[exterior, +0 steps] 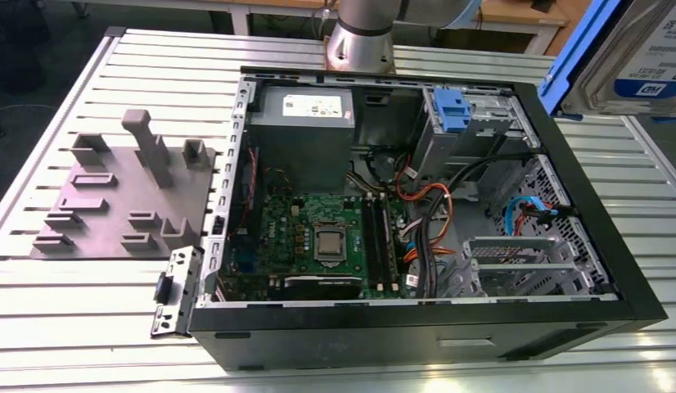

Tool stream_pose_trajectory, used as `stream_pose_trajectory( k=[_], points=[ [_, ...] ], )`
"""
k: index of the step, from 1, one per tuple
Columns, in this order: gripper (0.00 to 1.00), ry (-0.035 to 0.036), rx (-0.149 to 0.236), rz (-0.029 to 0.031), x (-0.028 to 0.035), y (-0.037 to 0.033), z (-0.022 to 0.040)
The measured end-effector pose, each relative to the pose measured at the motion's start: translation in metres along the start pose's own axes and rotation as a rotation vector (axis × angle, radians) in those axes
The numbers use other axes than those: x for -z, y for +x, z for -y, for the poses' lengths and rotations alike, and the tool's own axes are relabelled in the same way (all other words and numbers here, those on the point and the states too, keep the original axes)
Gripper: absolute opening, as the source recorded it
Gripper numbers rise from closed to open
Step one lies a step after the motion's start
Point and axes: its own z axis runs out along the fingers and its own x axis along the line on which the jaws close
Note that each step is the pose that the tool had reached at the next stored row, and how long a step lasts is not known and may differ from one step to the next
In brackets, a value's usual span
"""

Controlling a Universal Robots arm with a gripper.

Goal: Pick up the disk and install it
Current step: 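Insert the disk into the insertion slot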

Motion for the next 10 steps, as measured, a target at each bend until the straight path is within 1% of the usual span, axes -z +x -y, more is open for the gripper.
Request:
stream_pose_trajectory(
  k=[2,10],
  points=[
    [0.36,-0.0001,0.0,0.0009,-0.0003,-0.0002,-0.0001],
    [0.36,-0.0001,0.0,0.001,-0.0005,-0.0002,-0.0001]
  ],
)
